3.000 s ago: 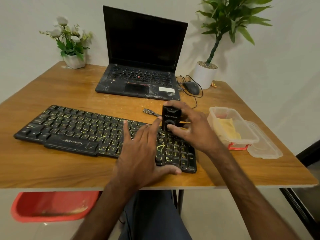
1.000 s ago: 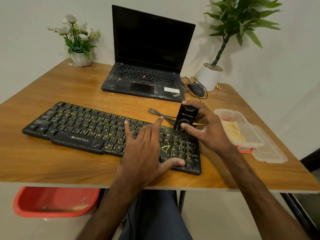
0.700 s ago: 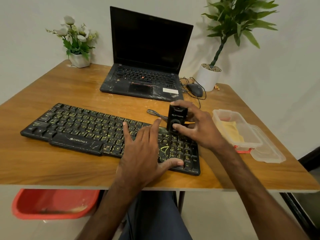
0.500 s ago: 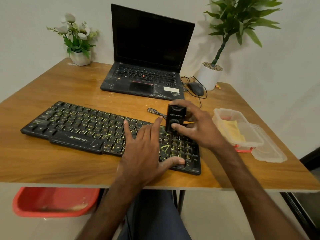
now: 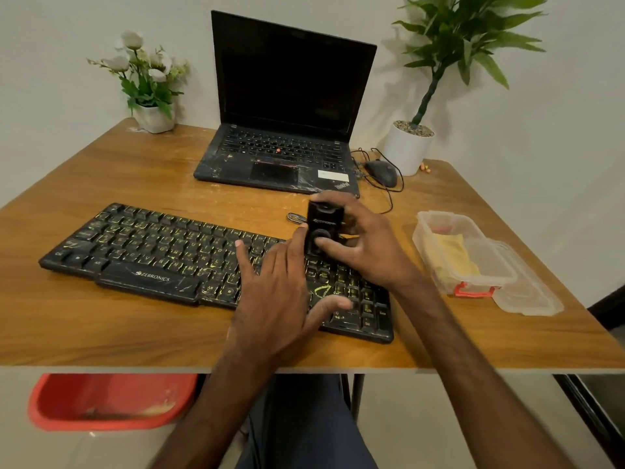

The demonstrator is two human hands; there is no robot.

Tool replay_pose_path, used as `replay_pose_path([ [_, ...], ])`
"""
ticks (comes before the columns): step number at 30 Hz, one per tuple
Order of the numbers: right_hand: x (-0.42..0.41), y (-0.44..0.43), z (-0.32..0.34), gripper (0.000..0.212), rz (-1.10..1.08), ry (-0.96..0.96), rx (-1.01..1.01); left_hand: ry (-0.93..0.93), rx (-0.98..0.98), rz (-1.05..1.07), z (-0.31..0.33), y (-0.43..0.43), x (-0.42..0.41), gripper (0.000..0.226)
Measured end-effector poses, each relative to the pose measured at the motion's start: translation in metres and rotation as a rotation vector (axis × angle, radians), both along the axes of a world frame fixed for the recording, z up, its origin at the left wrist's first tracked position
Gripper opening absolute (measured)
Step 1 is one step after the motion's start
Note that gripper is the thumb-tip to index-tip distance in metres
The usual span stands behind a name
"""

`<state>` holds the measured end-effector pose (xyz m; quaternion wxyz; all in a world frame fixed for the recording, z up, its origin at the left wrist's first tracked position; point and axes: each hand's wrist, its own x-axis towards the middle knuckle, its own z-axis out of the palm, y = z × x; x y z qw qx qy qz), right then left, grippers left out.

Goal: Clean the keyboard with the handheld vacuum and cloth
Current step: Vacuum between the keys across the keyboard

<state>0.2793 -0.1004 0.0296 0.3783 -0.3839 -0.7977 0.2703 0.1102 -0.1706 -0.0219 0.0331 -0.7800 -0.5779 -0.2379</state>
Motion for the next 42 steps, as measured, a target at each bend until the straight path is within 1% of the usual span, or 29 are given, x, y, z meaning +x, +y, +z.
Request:
replay_pose_path([
  [4, -0.022, 0.011, 0.004, 0.062, 0.016, -0.040, 0.024, 0.009, -0.028, 0.106, 0.006, 0.000, -0.004, 0.109],
  [8, 0.009, 0.004, 0.005, 0.060, -0.002, -0.070, 0.006, -0.032, -0.091, 0.241, 0.011, -0.001, -0.007, 0.114],
  [10, 0.023, 0.000, 0.005, 0.060, -0.018, -0.056, 0.009, -0.024, -0.096, 0.271, 0.010, -0.001, -0.007, 0.114],
  [12, 0.021, 0.001, 0.003, 0.060, -0.016, -0.034, 0.002, -0.021, -0.101, 0.271, 0.009, 0.000, -0.006, 0.115],
  [18, -0.035, 0.016, 0.000, 0.060, 0.070, -0.040, 0.025, -0.039, -0.099, 0.266, 0.010, -0.001, -0.006, 0.114],
  [20, -0.031, 0.023, 0.000, 0.062, 0.044, -0.098, 0.059, -0.041, -0.105, 0.273, 0.011, -0.001, -0.005, 0.115],
  [22, -0.017, 0.029, 0.000, 0.063, -0.048, -0.169, 0.104, -0.033, -0.117, 0.282, 0.012, -0.001, -0.006, 0.115],
  [23, -0.009, 0.030, -0.001, 0.063, -0.094, -0.160, 0.107, -0.028, -0.120, 0.282, 0.012, -0.001, -0.005, 0.115],
  [25, -0.004, 0.025, -0.003, 0.062, -0.114, -0.046, 0.077, -0.023, -0.123, 0.282, 0.012, -0.001, -0.004, 0.114],
  [27, -0.015, 0.014, -0.005, 0.061, -0.022, 0.058, 0.038, -0.018, -0.126, 0.280, 0.011, -0.002, -0.004, 0.114],
  [28, -0.023, 0.008, -0.006, 0.060, 0.030, 0.075, 0.027, -0.015, -0.128, 0.276, 0.011, -0.002, -0.004, 0.114],
  [30, -0.036, 0.007, -0.007, 0.059, 0.067, 0.027, 0.057, -0.013, -0.129, 0.268, 0.011, -0.001, -0.004, 0.115],
  [33, -0.035, 0.022, 0.000, 0.061, -0.040, -0.139, 0.153, -0.019, -0.129, 0.273, 0.012, -0.002, -0.004, 0.114],
  [34, -0.032, 0.026, 0.002, 0.061, -0.072, -0.149, 0.161, -0.019, -0.125, 0.278, 0.013, -0.002, -0.003, 0.113],
  [35, -0.030, 0.026, 0.002, 0.061, -0.085, -0.118, 0.143, -0.018, -0.123, 0.280, 0.013, -0.003, -0.003, 0.112],
  [38, -0.037, 0.014, -0.001, 0.060, 0.019, 0.019, 0.069, -0.020, -0.122, 0.292, 0.013, -0.002, -0.003, 0.111],
  [40, -0.040, 0.014, -0.005, 0.060, 0.052, -0.014, 0.083, -0.021, -0.126, 0.291, 0.014, -0.002, -0.003, 0.112],
  [42, -0.036, 0.022, -0.002, 0.061, -0.012, -0.103, 0.144, -0.019, -0.128, 0.287, 0.013, -0.002, -0.003, 0.112],
])
